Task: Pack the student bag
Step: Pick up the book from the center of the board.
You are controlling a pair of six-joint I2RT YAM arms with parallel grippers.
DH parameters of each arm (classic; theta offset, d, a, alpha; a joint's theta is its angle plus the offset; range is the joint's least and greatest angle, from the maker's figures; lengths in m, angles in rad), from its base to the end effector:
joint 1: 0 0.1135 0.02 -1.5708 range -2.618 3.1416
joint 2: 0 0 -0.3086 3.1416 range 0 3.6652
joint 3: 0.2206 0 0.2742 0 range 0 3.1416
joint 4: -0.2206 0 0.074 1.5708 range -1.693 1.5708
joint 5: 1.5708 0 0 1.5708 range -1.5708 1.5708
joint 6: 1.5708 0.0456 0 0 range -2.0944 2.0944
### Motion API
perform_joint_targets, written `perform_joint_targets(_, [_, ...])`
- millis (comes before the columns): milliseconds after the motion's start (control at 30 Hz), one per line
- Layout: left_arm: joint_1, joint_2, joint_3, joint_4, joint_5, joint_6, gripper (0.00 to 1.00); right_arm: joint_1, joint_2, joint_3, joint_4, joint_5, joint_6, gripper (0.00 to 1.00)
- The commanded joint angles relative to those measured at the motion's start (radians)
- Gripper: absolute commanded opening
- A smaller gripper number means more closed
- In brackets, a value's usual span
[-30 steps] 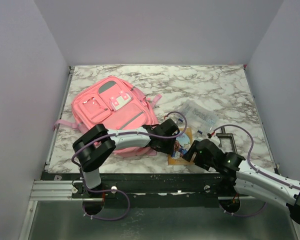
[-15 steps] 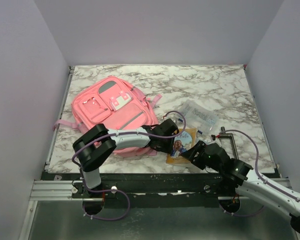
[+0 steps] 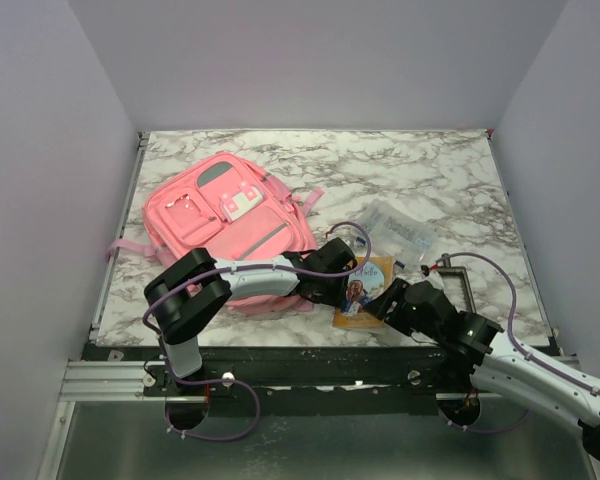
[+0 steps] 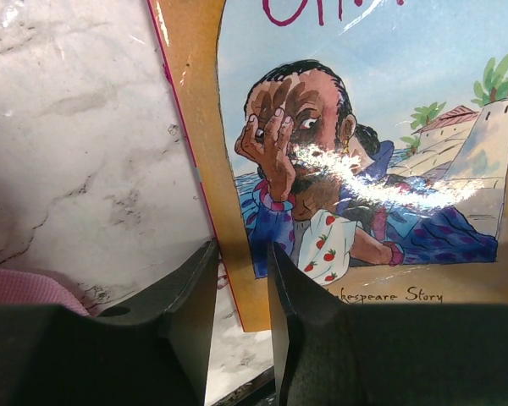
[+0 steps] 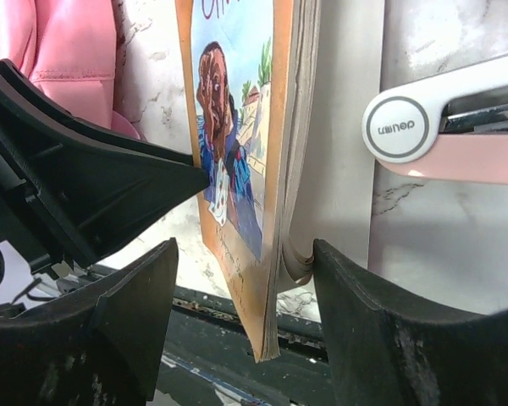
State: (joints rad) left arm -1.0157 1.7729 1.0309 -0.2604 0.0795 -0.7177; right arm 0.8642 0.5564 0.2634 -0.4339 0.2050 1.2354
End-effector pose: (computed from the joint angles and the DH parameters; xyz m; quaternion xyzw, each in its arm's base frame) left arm 0.1993 -0.3283 0.1786 0.1534 0.9468 -0.2382 0.1523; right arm 0.0850 0.0853 0.1778 0.2087 0.8842 0.3069 0.2837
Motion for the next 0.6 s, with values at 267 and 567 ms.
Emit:
perform_joint_targets(267, [-0.005,0.038,-0.031,-0.036,0.023,0.009,0.32,-0.001,0.087,0.074,0.112,0.049,-0.160,0.71])
perform_joint_targets(567, [-0.005,0.044,-0.017,-0.040,0.027,0.026,0.32,0.000,0.099,0.083,0.160,0.088,-0.254,0.78])
